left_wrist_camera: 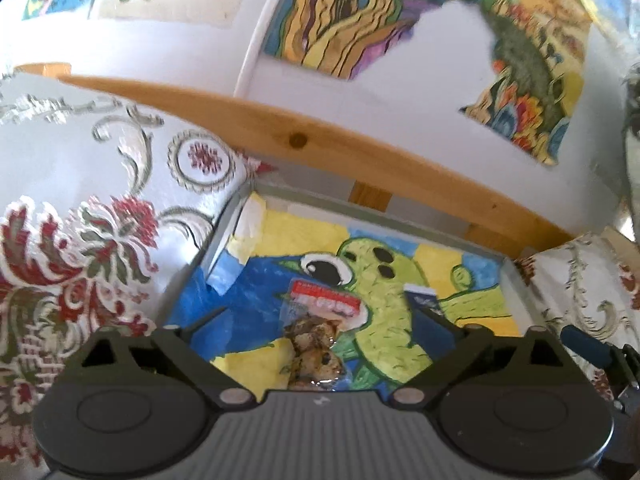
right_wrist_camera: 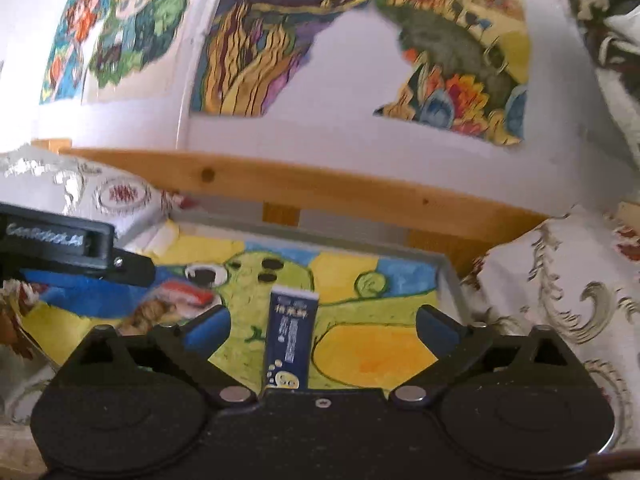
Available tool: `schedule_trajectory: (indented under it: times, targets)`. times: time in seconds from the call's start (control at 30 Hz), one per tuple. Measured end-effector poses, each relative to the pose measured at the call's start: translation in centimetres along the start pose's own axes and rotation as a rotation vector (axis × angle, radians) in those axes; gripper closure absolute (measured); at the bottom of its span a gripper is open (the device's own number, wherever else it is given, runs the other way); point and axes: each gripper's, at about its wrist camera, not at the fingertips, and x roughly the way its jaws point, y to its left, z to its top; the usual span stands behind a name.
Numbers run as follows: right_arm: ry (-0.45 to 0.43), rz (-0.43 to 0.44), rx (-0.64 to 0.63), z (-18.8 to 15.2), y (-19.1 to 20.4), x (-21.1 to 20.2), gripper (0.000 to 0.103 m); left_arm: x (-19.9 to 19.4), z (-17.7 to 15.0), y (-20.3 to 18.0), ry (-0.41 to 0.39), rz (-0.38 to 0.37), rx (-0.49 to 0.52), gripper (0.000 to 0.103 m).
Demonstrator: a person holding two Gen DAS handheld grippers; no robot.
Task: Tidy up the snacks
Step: 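Carry the blue stick into the tray with the right gripper while the left places the cookies, then open both grippers and withdraw them from the tray back to the pile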
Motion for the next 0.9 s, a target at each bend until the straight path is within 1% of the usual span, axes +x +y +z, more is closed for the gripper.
schedule_trajectory:
  times: [0.07, 0.27, 0.47, 0.57, 0.67, 0.77, 0.9]
  targets:
    - [-0.021, 0.003, 0.001, 0.4, -0.2, -1.1, 0.001, -1.4, 0.0, -0.3, -0.028, 0.001, 0.018, 0.002]
    - [-0.078, 0.009, 0.018, 1.3, -0.6, -5.2, 0.001, -5.9, -0.3, -1.1, -0.114, 0.018, 0.058, 0.001]
    - [-0.129, 0.005, 0.026, 1.2, -0.7, -9.9, 0.001, -9.9, -1.0, -1.8, -0.156, 0.023, 0.105, 0.001]
    - [-0.152, 0.000, 0.024, 1.0, -0.7, -12.0, 0.001, -11.9, -2.0, -2.2, -0.166, 0.024, 0.131, 0.001]
    - [-0.175, -0.007, 0.024, 0.8, -0.7, -14.1, 0.001, -13.8, -3.2, -2.4, -0.175, 0.023, 0.136, 0.001]
    - [-0.184, -0.024, 0.016, 0.3, -0.6, -15.8, 0.001, -15.5, -4.3, -2.4, -0.169, 0.029, 0.125, 0.001]
    - [-0.175, -0.013, 0.014, -0.7, -0.5, -17.9, 0.001, -17.6, -5.9, -1.7, -0.156, 0.063, 0.086, 0.001]
